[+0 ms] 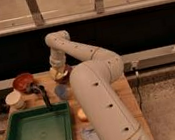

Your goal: Place banana in plastic cup

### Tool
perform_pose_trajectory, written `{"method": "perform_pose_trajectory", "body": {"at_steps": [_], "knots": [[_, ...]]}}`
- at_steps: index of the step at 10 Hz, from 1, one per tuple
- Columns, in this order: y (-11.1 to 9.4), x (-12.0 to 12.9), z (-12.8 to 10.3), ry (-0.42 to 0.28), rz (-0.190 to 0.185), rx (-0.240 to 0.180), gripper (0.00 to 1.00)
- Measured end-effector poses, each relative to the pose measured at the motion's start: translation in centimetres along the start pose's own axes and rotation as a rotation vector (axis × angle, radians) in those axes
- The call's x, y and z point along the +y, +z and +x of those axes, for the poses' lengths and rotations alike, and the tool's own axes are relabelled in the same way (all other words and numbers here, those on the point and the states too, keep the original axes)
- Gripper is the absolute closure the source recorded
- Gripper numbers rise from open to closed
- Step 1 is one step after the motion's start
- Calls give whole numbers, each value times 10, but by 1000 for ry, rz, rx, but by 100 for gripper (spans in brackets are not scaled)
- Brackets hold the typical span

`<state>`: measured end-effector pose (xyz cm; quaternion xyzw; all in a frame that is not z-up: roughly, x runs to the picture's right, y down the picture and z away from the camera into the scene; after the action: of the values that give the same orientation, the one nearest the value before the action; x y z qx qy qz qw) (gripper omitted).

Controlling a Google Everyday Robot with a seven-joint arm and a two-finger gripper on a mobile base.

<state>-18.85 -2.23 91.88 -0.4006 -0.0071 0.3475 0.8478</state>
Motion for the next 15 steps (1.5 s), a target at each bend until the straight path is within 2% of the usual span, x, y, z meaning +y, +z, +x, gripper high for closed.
{"method": "perform_pose_trajectory", "body": {"at_steps": [3, 5, 10, 12, 14, 15], "knots": [[6, 17, -4, -42, -8, 19, 50], [17, 23, -10, -59, -8, 40, 50], [29, 5, -9, -27, -4, 57, 50], [25, -2, -7, -5, 12, 51, 60], [18, -6, -4, 5, 29, 43, 80], [16, -6, -4, 5, 35, 38, 87]]}}
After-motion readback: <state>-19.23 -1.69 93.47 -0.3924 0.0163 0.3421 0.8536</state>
